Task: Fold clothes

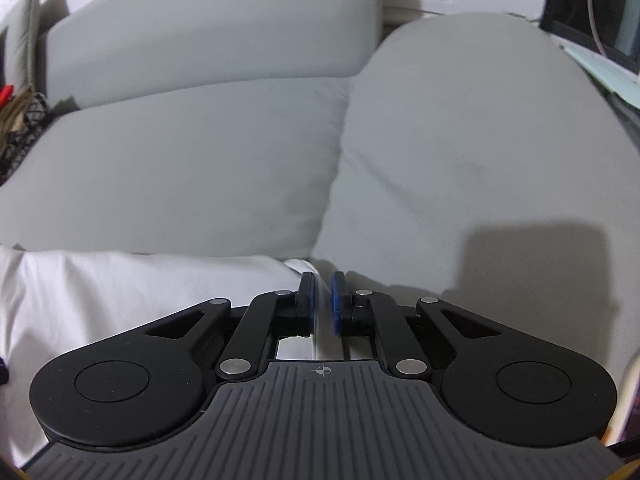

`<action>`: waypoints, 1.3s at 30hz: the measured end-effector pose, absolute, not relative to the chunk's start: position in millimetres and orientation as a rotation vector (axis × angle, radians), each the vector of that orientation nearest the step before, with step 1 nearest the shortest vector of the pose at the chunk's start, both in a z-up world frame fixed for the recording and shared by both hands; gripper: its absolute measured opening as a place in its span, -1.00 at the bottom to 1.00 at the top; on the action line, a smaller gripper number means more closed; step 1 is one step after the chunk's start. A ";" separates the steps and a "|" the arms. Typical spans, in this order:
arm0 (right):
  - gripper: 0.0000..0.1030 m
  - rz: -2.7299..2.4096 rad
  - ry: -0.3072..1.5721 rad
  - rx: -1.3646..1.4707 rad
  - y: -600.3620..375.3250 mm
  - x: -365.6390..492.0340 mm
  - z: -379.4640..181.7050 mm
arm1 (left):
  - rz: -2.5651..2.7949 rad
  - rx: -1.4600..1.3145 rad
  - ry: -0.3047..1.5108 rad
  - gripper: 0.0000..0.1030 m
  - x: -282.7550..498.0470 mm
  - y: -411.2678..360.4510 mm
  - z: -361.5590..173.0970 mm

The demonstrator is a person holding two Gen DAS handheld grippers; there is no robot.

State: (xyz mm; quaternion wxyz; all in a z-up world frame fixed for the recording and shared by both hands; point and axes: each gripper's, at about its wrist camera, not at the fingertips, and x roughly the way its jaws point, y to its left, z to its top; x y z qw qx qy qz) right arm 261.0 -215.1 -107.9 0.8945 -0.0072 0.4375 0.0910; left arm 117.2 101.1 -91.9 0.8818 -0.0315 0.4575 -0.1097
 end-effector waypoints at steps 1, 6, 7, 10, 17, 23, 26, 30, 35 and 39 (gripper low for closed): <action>-0.66 0.203 0.916 -0.040 -211.4 264.4 -109.9 | -0.227 -0.063 0.953 -0.87 116.9 100.7 -91.7; -0.62 0.227 0.948 -0.153 -194.6 282.1 -119.1 | -0.223 -0.063 0.957 -0.87 117.2 100.3 -91.3; -0.69 0.221 0.972 -0.154 -193.8 286.6 -121.9 | -0.223 -0.065 0.957 -0.86 117.4 100.5 -91.4; -0.97 0.184 1.003 -0.051 -205.2 286.4 -118.7 | -0.223 -0.070 0.959 -0.86 117.7 101.5 -91.4; -0.99 0.012 0.803 0.864 -311.3 242.0 -104.4 | -0.228 -0.103 0.955 -0.86 116.4 105.9 -92.0; -0.84 -0.060 0.790 1.178 -347.4 228.2 -127.3 | -0.221 -0.143 0.957 -0.76 117.0 112.6 -93.5; -0.81 -0.142 0.764 1.043 -356.6 223.9 -119.4 | -0.212 -0.168 0.961 -0.72 117.5 116.1 -94.1; -0.34 -0.077 0.806 0.855 -351.7 212.0 -98.4 | -0.208 -0.180 0.961 -0.72 117.1 118.4 -94.5; -0.24 0.072 0.899 0.626 -309.2 193.8 -87.2 | -0.207 -0.161 0.956 -0.73 116.6 115.5 -90.3; -0.39 0.259 0.962 0.462 -246.0 179.8 -88.5 | -0.269 -0.186 0.919 -0.85 104.4 110.5 -75.0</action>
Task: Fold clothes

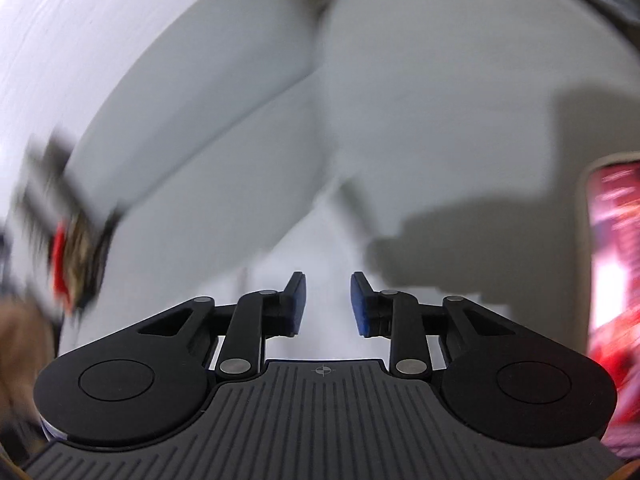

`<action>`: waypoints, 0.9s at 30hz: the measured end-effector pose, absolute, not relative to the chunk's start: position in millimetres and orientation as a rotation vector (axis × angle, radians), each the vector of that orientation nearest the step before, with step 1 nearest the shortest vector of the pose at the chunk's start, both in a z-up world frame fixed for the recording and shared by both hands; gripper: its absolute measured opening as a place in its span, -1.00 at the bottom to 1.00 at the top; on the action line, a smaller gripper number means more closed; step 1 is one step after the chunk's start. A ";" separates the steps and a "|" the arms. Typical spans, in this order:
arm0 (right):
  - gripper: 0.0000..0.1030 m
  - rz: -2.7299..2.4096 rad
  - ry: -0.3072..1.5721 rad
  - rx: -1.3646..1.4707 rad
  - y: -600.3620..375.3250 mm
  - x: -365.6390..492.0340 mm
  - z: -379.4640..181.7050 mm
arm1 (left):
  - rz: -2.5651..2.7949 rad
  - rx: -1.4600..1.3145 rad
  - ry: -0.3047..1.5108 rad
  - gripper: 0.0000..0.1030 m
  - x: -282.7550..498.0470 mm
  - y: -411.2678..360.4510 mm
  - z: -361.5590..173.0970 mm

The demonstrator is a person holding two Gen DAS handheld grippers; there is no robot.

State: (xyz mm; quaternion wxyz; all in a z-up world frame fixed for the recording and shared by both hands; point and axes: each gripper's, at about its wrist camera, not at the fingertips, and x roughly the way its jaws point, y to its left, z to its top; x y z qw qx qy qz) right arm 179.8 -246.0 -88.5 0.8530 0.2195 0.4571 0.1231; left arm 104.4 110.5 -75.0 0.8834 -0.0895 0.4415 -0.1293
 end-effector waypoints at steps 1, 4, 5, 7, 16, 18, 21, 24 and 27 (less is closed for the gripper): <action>-0.32 0.280 0.970 0.413 -230.5 177.5 -91.6 | -0.284 -0.185 0.903 -0.82 100.3 108.1 -71.7; -0.26 0.173 1.017 0.237 -212.1 186.5 -113.1 | -0.173 -0.089 0.926 -0.77 95.4 104.4 -78.5; -0.96 0.084 1.036 0.197 -217.5 190.2 -121.1 | -0.113 -0.054 0.946 -0.77 95.2 105.7 -83.2; -1.00 0.015 1.036 0.322 -244.0 186.9 -120.6 | -0.046 -0.120 0.986 -0.79 94.9 122.6 -80.6; -0.08 0.148 0.870 0.644 -274.5 206.5 -88.2 | -0.067 -0.438 0.741 -0.39 129.8 190.4 -41.2; -0.09 0.210 0.878 0.735 -266.7 227.3 -102.4 | -0.084 -0.498 0.764 -0.55 155.8 195.5 -53.8; -0.09 0.255 0.974 0.895 -253.6 258.7 -141.0 | -0.074 -0.550 0.838 -0.92 192.4 200.1 -84.3; -0.88 0.090 0.984 0.863 -254.7 258.0 -167.8 | 0.061 -0.463 0.889 -0.93 209.9 203.8 -109.1; -1.00 -0.003 0.926 0.860 -274.0 257.0 -180.0 | 0.122 -0.363 0.864 -0.84 207.2 201.9 -115.3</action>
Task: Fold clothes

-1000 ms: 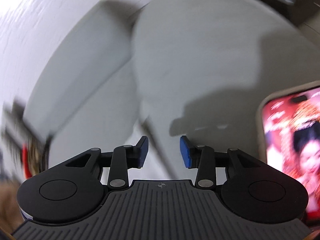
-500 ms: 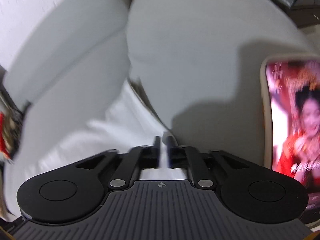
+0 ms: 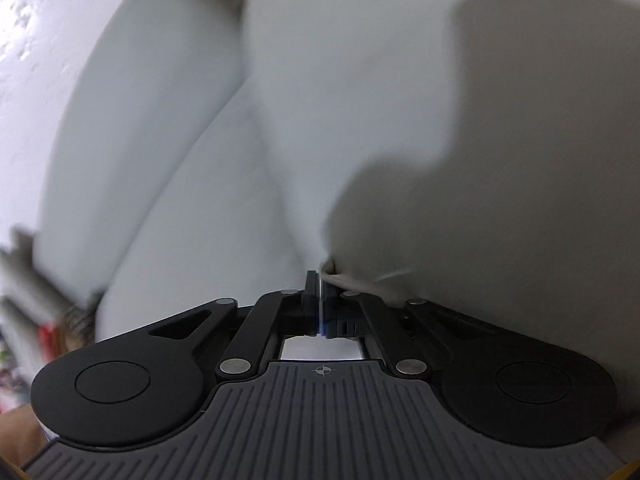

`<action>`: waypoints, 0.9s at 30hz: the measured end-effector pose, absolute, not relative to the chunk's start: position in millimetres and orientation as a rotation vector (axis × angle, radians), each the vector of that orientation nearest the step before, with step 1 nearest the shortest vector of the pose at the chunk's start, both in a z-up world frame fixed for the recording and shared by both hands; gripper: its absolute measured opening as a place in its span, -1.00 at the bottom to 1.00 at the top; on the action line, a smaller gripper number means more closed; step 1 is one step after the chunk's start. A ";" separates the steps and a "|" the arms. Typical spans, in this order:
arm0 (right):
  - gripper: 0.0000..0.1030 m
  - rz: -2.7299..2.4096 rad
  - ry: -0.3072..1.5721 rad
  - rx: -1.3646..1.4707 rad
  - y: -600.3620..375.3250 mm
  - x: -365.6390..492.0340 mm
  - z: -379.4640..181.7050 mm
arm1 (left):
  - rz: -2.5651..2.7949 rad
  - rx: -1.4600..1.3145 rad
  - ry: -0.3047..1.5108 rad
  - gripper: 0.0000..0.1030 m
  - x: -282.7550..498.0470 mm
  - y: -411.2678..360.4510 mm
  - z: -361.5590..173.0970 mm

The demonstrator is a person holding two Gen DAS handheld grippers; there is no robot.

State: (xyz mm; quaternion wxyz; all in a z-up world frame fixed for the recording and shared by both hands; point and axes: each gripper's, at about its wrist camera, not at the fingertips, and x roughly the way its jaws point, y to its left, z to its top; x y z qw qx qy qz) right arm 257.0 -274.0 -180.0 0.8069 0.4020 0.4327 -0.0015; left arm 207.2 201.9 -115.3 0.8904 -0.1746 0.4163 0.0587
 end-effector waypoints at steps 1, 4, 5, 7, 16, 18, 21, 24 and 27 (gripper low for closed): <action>-1.00 -0.015 0.916 0.833 -271.5 256.3 -177.4 | 0.128 -0.313 0.858 -0.83 205.9 196.4 -113.5; -1.00 -0.056 0.890 0.692 -255.1 252.7 -162.3 | 0.161 -0.214 0.827 -0.80 200.0 185.6 -109.5; -1.00 -0.077 0.871 0.651 -250.6 247.7 -154.6 | 0.189 -0.221 0.815 -0.81 195.6 187.1 -106.0; -0.91 -0.115 0.825 0.587 -246.6 230.9 -134.4 | 0.262 -0.237 0.801 -0.90 184.9 192.6 -93.3; 0.10 0.050 0.804 0.486 -261.7 99.7 -47.4 | -0.008 -0.418 0.802 -0.43 81.7 174.2 -19.3; 0.16 0.097 0.837 0.471 -251.2 67.7 -42.5 | -0.066 -0.395 0.811 -0.38 57.3 157.6 -7.6; 0.26 0.180 0.922 0.449 -237.5 58.2 -51.2 | -0.112 -0.351 0.840 -0.14 28.8 134.5 2.9; 0.03 0.262 1.009 0.403 -221.3 56.9 -72.2 | -0.087 -0.265 0.863 -0.01 11.1 114.0 -6.6; -0.41 0.313 1.028 0.313 -192.7 50.2 -91.5 | -0.094 -0.188 0.856 -0.08 16.0 103.9 -27.9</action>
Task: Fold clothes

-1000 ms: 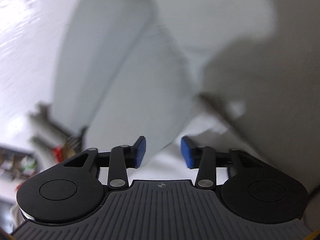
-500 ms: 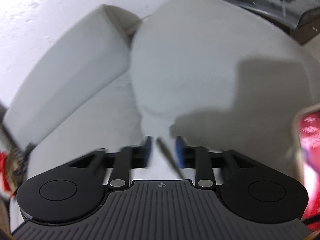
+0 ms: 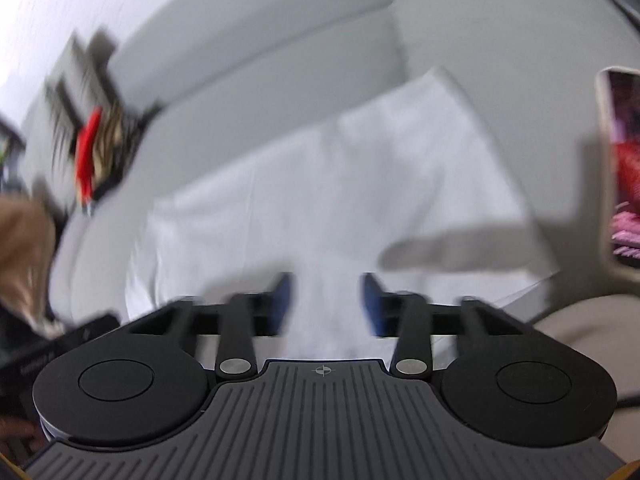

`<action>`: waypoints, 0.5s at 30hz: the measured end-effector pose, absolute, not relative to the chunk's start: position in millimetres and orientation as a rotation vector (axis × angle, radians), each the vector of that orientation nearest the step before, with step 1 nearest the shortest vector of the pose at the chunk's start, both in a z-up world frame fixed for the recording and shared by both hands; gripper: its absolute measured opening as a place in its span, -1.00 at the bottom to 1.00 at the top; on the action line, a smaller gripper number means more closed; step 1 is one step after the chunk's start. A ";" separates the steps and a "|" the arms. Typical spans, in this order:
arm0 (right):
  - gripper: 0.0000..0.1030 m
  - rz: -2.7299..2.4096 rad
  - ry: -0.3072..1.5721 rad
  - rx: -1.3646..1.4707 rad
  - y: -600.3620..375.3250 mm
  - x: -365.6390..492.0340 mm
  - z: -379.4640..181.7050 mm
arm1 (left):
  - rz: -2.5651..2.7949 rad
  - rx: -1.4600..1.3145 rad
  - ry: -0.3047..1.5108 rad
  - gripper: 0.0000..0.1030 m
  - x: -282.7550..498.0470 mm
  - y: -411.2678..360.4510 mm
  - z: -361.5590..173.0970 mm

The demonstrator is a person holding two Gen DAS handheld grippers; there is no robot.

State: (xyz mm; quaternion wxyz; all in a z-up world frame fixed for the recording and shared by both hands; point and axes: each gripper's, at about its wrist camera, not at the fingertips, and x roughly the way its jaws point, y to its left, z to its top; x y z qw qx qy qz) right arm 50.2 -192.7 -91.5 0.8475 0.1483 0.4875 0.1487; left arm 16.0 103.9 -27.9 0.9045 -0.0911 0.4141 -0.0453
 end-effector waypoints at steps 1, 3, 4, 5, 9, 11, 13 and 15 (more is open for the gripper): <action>-0.41 0.317 1.011 0.276 -185.7 46.7 -93.4 | -0.102 -0.156 0.854 -0.23 20.0 98.7 -33.8; -0.41 0.306 0.974 0.209 -175.5 41.3 -96.0 | -0.118 -0.055 0.849 -0.39 28.5 82.5 -42.5; -0.41 0.294 0.961 0.183 -172.6 40.9 -98.0 | -0.119 -0.004 0.834 -0.40 33.7 75.5 -46.5; -0.40 0.289 0.950 0.171 -170.3 42.5 -100.5 | -0.112 0.027 0.814 -0.42 38.1 69.9 -50.3; -0.14 0.273 0.949 0.133 -167.4 44.2 -115.7 | -0.094 0.092 0.765 -0.42 46.4 54.2 -70.1; -0.09 0.270 0.941 0.098 -170.2 34.0 -119.0 | -0.084 0.072 0.810 -0.42 41.5 53.8 -84.6; -0.06 0.267 0.968 0.107 -177.0 19.7 -122.2 | -0.073 0.047 0.842 -0.44 32.1 55.5 -97.1; -0.03 0.250 1.040 0.132 -186.0 5.0 -129.9 | -0.092 0.063 0.872 -0.44 21.5 56.7 -100.5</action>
